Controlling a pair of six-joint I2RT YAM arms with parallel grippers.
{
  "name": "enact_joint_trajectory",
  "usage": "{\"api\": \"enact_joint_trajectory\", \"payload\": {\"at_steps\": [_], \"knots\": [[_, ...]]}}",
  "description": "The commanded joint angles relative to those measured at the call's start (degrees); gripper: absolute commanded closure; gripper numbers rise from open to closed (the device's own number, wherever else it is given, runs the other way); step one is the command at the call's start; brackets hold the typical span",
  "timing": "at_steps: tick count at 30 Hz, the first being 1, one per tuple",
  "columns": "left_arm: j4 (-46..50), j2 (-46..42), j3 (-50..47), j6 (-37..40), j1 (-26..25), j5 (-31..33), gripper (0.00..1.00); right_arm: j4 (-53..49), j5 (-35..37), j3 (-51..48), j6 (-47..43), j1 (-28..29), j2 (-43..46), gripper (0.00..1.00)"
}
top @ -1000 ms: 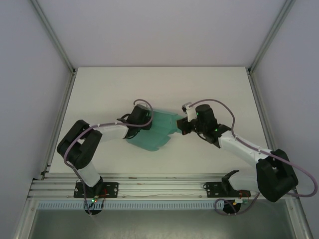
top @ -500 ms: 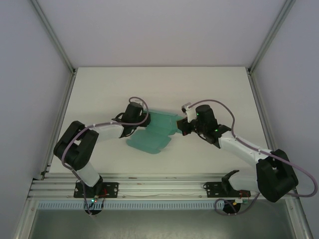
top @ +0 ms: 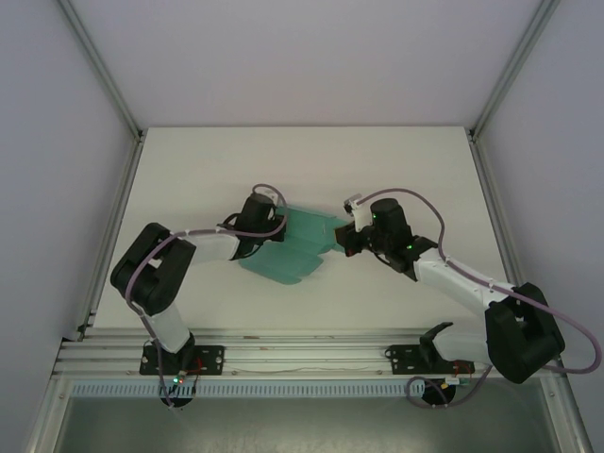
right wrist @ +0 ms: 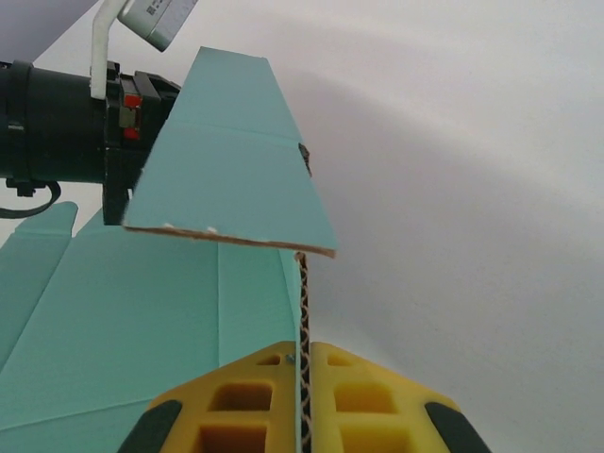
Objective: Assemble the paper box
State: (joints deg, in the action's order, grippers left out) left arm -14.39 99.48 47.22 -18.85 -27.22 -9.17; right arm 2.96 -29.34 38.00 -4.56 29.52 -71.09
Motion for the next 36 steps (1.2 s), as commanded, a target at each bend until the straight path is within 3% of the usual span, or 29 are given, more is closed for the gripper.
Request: {"api": "enact_joint_trajectory", "payload": {"at_steps": [1,4,10,12,14,15,18,20,27,31,36], "knots": [[6.2,2.5,1.6,-1.4,-0.6,16.3,1.00,0.0,1.9,-0.7,-0.3,-0.1,2.3,1.00],[11.1,2.9,3.1,-4.0,-2.2,27.9,1.00,0.2,4.3,-1.3,0.4,0.1,3.2,1.00],[19.0,4.8,5.4,-7.2,-2.7,38.4,1.00,0.5,7.0,-2.3,0.6,0.3,4.2,1.00],[19.6,5.2,5.9,-5.4,-3.3,39.1,1.00,0.6,8.8,-2.3,1.2,0.3,4.1,1.00],[14.9,3.1,3.7,-3.2,-3.5,33.1,1.00,1.1,12.0,-2.2,2.1,0.3,3.5,1.00],[12.1,1.3,2.2,-3.1,-3.5,29.7,1.00,1.6,14.0,-2.1,2.8,0.2,3.0,0.96],[6.1,-4.7,-1.0,-3.6,-3.5,21.6,1.00,2.3,17.2,-1.5,3.0,0.2,1.8,0.69],[3.5,-8.5,-2.4,-3.1,-3.6,18.2,1.00,3.0,16.9,-0.9,2.6,0.2,1.7,0.59],[4.6,-16.3,-4.9,-2.3,-3.9,24.4,1.00,3.8,21.2,2.3,7.1,0.1,4.8,0.19],[5.6,-18.3,-6.0,-2.7,-4.2,27.1,1.00,4.0,23.8,5.3,11.8,0.0,7.9,0.08],[3.7,-21.1,-8.0,-3.4,-4.2,23.8,1.00,1.0,20.4,8.4,11.9,0.0,5.8,0.07]]}}
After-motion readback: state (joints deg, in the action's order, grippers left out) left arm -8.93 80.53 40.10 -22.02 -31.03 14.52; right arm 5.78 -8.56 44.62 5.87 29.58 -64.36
